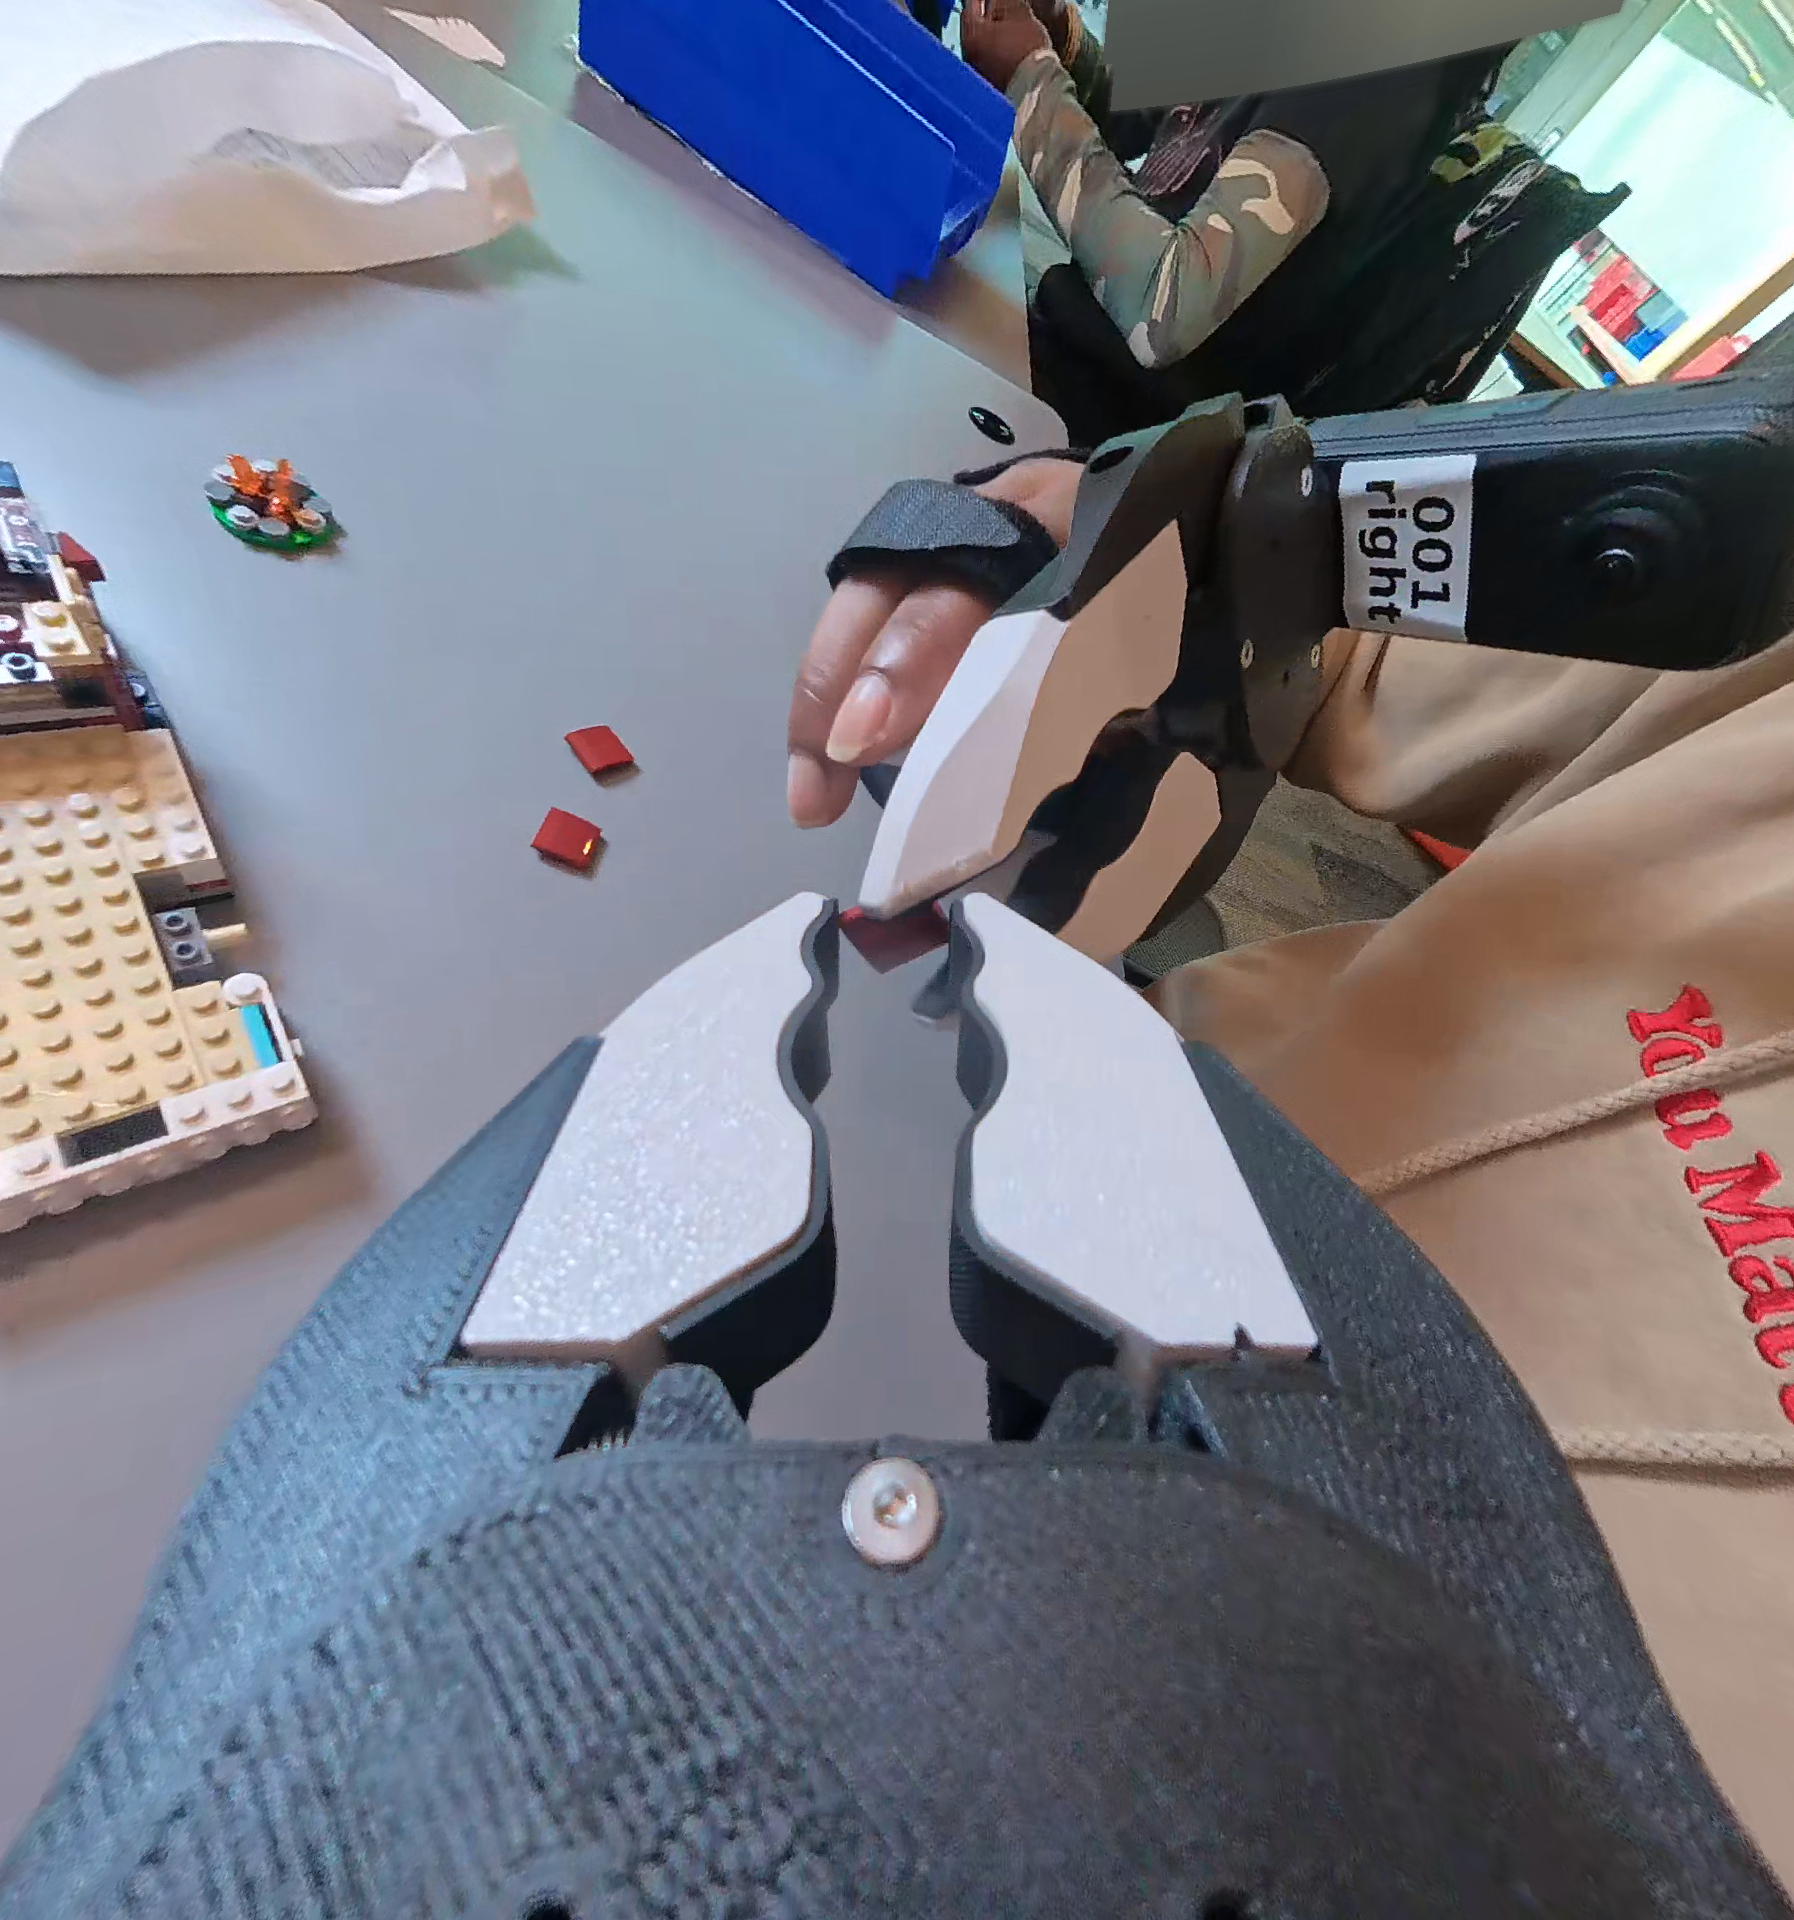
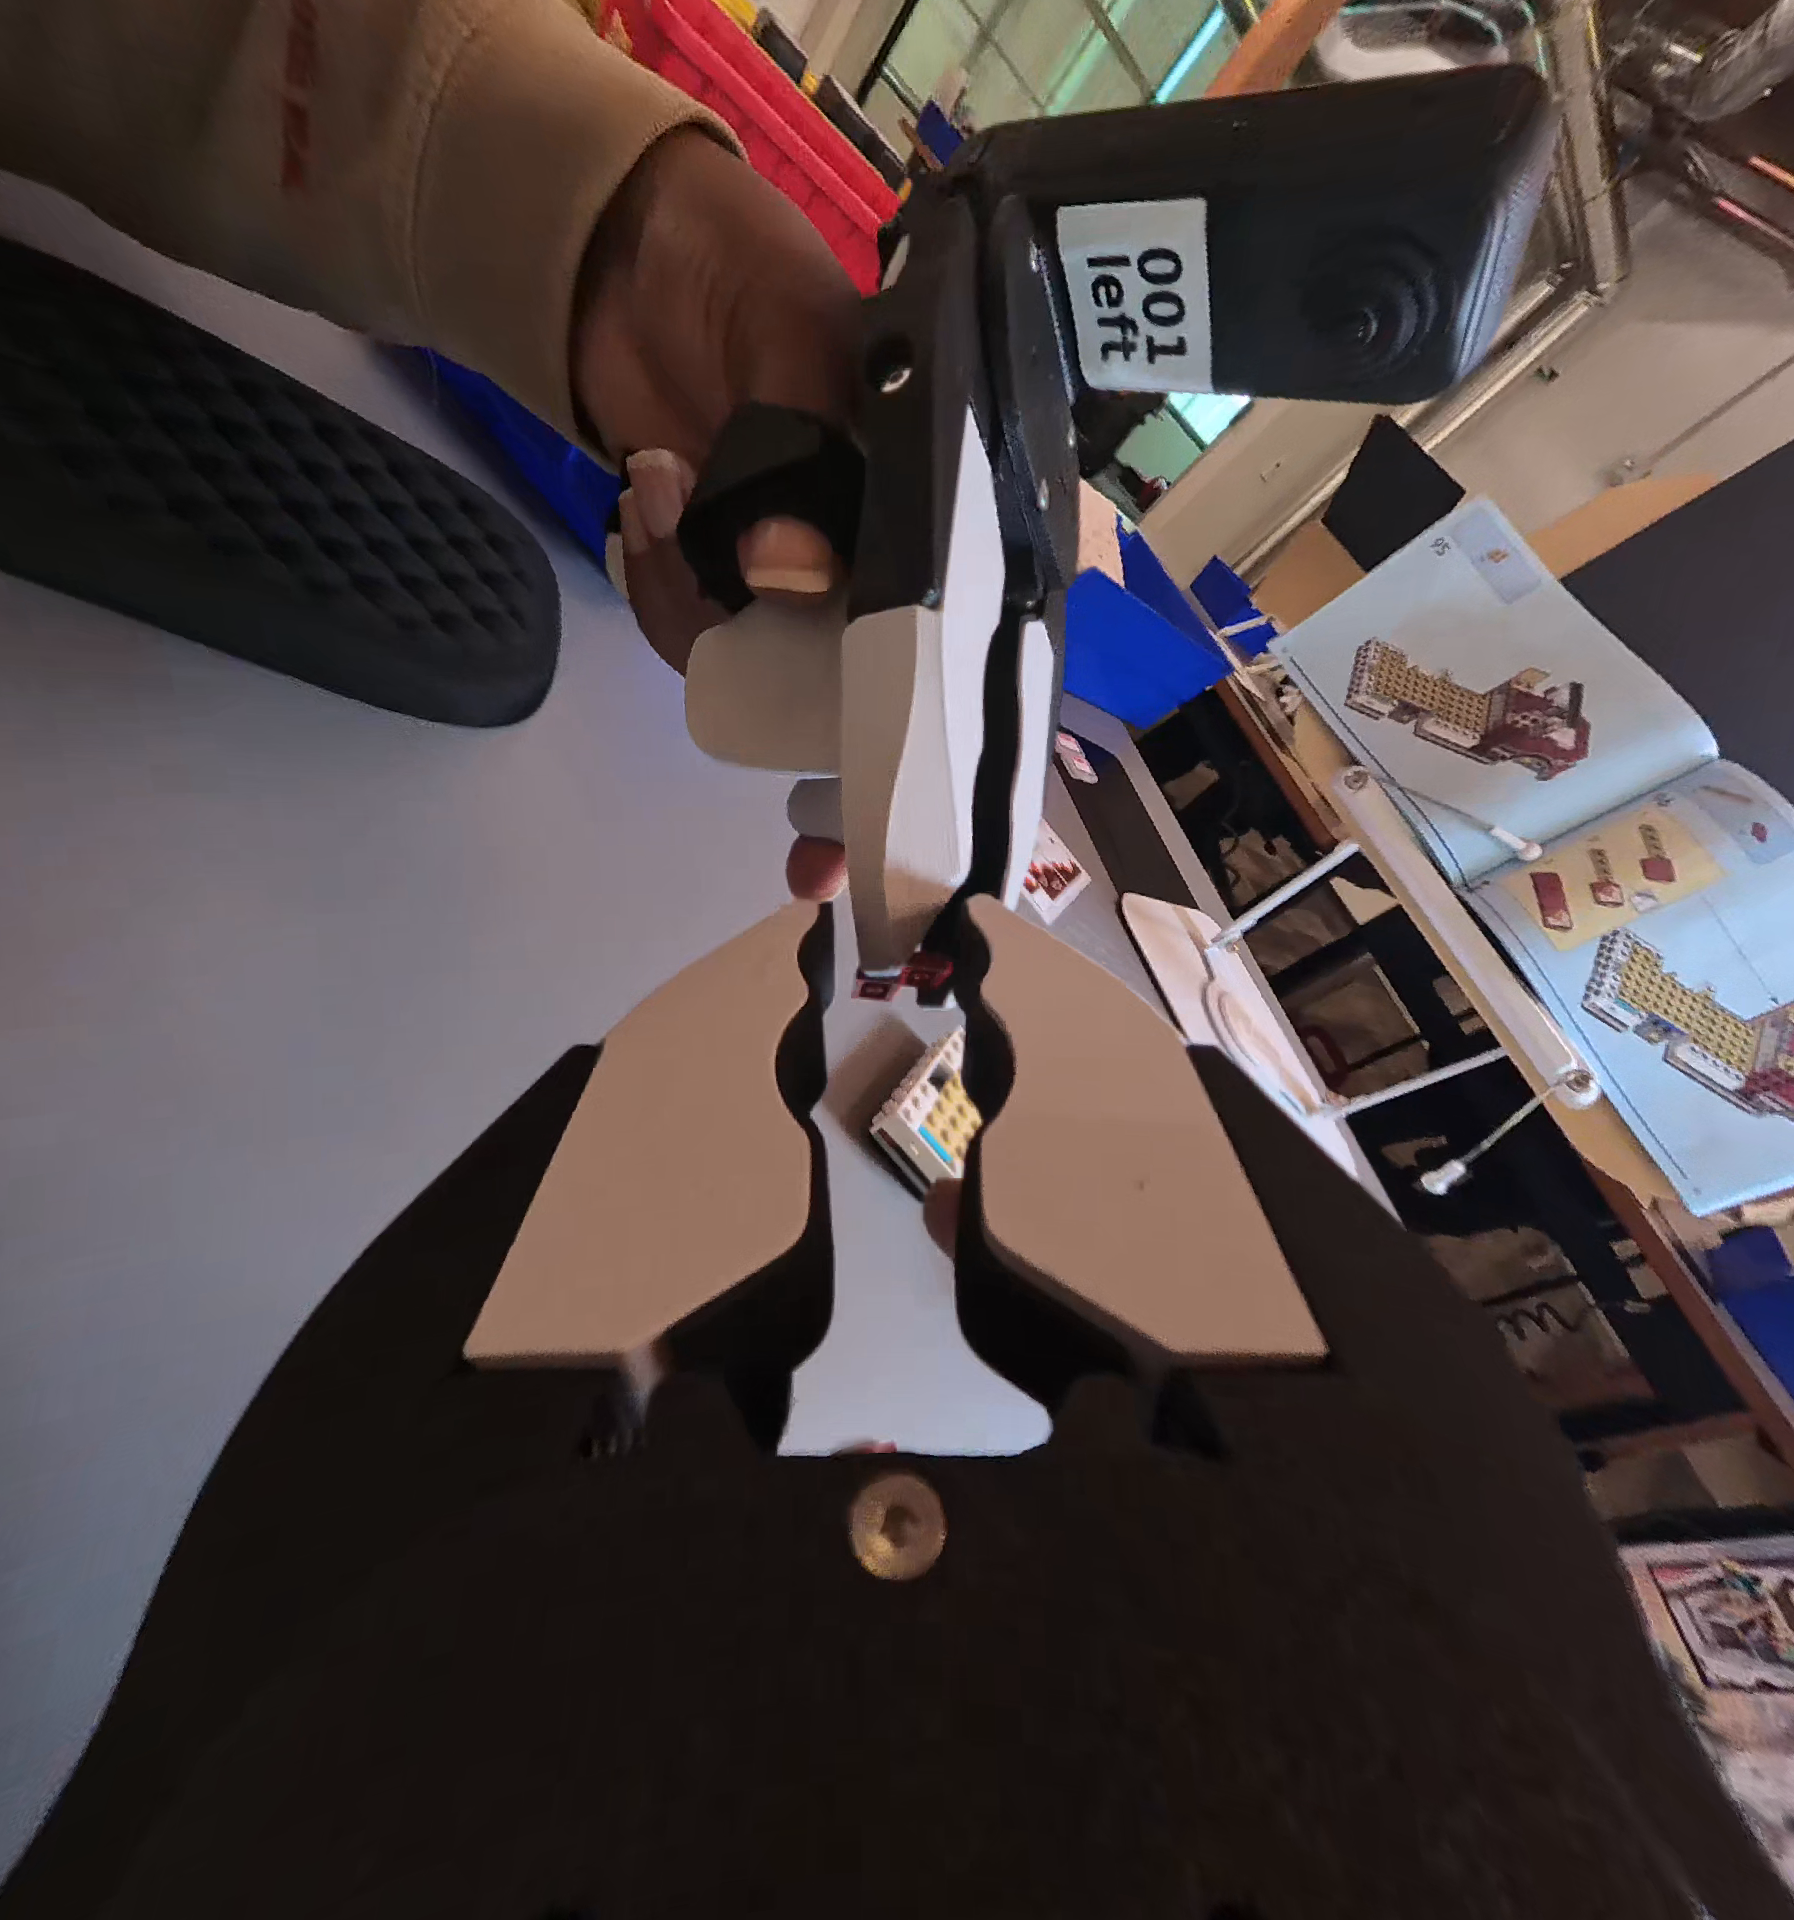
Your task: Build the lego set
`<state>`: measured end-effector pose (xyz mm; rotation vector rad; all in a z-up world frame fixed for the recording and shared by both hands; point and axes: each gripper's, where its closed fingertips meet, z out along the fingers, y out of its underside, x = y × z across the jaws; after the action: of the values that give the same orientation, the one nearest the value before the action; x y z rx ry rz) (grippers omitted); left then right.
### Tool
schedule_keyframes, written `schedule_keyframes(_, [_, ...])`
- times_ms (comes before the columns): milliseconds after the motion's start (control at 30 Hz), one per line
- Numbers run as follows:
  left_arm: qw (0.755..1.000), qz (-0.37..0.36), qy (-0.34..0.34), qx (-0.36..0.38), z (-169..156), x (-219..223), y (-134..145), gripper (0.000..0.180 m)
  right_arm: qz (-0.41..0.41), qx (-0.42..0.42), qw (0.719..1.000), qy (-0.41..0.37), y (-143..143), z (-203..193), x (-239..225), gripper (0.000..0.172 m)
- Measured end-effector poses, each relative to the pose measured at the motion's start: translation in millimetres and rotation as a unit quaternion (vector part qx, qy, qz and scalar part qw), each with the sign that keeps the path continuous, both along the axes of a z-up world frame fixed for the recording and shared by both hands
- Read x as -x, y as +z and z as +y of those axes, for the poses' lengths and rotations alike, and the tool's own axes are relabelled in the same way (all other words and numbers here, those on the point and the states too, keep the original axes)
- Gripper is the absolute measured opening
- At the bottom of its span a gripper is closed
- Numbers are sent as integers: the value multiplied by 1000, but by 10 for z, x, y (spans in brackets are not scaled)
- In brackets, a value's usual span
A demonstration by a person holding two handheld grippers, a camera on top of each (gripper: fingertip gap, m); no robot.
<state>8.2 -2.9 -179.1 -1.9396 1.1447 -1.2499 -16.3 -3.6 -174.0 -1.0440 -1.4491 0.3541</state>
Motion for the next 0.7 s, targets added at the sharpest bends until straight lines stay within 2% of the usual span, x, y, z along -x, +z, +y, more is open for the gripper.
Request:
schedule_keyframes(100, [1000,3,8,11,60,-50,-44,18,-12,4,1000,-22,-75,82,-92,17])
schedule_keyframes(167, [1000,-3,22,22,126,-50,-64,9,-14,12,999,-33,-123,150,-164,16])
schedule_keyframes(200, [999,-15,27,30,158,-50,-53,9,-16,16,999,-41,-152,204,-216,3])
schedule_keyframes(233, [998,-21,39,38,212,-38,-69,14,-12,28,998,-46,-185,257,-268,3])
schedule_keyframes(367, [997,-17,69,38,345,54,-254,15,-53,133,987,-70,-539,515,-546,3])
schedule_keyframes(467, [996,20,84,20,382,143,-502,17,-80,217,969,-83,-806,649,-765,3])
schedule_keyframes(567, [996,32,81,18,347,165,-671,19,-88,264,957,-80,-908,679,-871,3])
schedule_keyframes(700, [996,79,48,-16,267,166,-865,27,-142,335,929,-64,-1080,612,-936,4])
